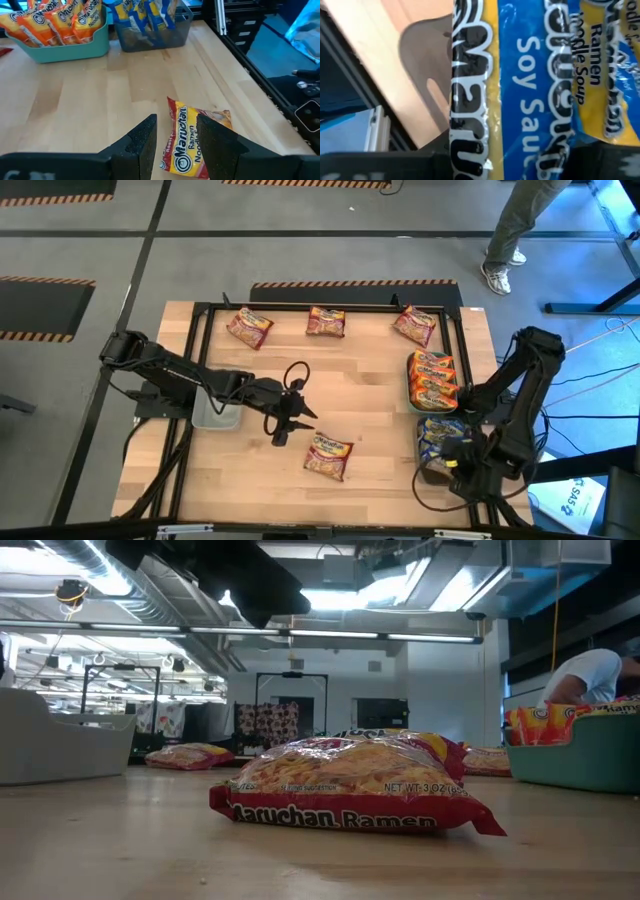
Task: Sort Maruchan noodles
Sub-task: Put the blue noodle pack into the black bin
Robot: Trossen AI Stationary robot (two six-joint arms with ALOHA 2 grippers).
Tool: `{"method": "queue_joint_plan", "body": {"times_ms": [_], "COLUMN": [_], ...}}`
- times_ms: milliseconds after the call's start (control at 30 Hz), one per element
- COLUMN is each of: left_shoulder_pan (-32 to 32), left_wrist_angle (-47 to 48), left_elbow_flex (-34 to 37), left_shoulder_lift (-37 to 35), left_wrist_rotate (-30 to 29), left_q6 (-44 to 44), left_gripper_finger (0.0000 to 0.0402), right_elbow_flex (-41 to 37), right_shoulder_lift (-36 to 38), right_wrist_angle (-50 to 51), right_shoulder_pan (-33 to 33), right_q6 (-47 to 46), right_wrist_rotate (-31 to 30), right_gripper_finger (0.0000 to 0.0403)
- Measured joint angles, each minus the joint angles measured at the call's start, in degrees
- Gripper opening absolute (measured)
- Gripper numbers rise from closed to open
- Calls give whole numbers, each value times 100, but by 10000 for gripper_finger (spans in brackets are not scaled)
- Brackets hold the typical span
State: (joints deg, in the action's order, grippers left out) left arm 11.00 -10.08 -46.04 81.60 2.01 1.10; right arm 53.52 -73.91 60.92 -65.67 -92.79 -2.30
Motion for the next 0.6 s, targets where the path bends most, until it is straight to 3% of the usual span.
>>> {"method": "queue_joint_plan", "body": {"times_ms": [333,600], "left_shoulder_pan": [-4,-9], "left_wrist_angle": [-1,-1], "left_elbow_flex": [0,2], "left_shoulder_lift": [0,2], "left_wrist_rotate": [-447,-452], "left_q6": [-20,-20], "left_gripper_finger": [134,134], "right_elbow_flex": [-350,-351], "right_shoulder_lift": [0,-32], "right_wrist_angle": [-431,-882], "right_shoulder_pan": [7,5], "right_q6": [-12,-175], "right_wrist_rotate": [145,52], "right_gripper_finger": [125,125]}}
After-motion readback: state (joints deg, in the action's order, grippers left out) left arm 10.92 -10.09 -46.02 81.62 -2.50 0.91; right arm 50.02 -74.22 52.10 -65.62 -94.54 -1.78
